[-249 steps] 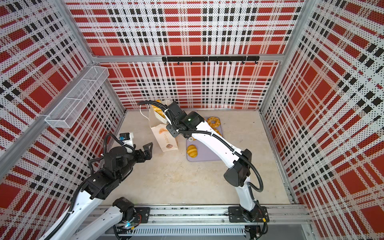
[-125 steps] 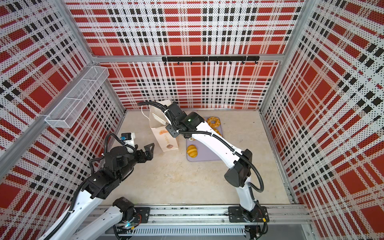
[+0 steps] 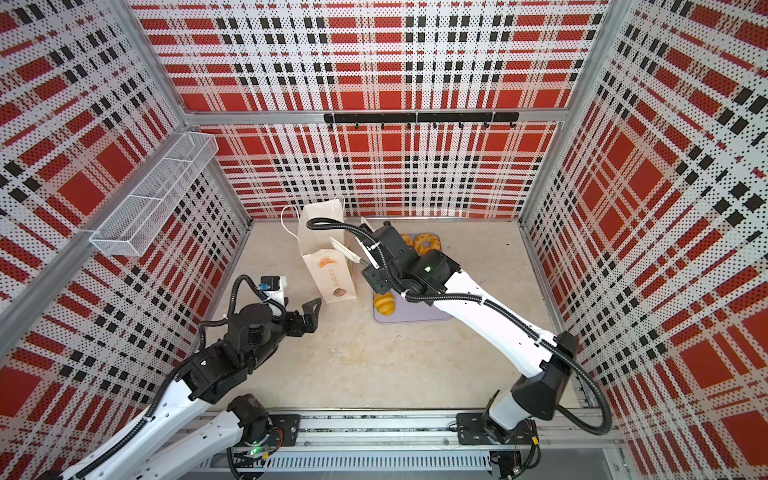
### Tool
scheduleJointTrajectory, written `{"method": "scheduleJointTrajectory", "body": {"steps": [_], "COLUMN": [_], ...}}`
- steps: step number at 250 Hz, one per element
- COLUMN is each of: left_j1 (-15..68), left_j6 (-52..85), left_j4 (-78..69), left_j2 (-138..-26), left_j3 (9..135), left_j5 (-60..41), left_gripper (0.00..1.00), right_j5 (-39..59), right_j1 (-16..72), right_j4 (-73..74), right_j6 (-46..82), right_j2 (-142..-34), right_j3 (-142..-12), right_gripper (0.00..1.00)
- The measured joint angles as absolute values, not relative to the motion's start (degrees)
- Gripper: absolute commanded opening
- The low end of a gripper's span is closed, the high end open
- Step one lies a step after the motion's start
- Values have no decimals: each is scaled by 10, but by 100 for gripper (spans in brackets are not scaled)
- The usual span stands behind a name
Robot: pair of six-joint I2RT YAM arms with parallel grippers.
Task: Place the fake bread into the paper bag
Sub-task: 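Open the tongs with the right gripper to drop the pastry into the bag, then move the right gripper with the tongs back to the striped bun on the tray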
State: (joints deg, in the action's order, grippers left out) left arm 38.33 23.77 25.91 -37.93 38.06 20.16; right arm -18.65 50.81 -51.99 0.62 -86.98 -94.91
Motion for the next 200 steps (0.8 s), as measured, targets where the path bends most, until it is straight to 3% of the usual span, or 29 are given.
{"method": "scheduleJointTrajectory", "body": {"steps": [122, 200], "left_j1": [472, 484], "left_j6": [275, 298], "left_j4": [184, 128], "left_j2": [-479, -529], "left_j3": [362, 341], "left_j5": [208, 200], "left_gripper": [99, 99], "right_j5": [-199, -196], "right_j1": [474, 468], "right_j4": [-513, -510], "right_j6": [83, 136], "right_j2": [-772, -766], "right_j3": [-759, -672], "right_gripper": [66, 65]}}
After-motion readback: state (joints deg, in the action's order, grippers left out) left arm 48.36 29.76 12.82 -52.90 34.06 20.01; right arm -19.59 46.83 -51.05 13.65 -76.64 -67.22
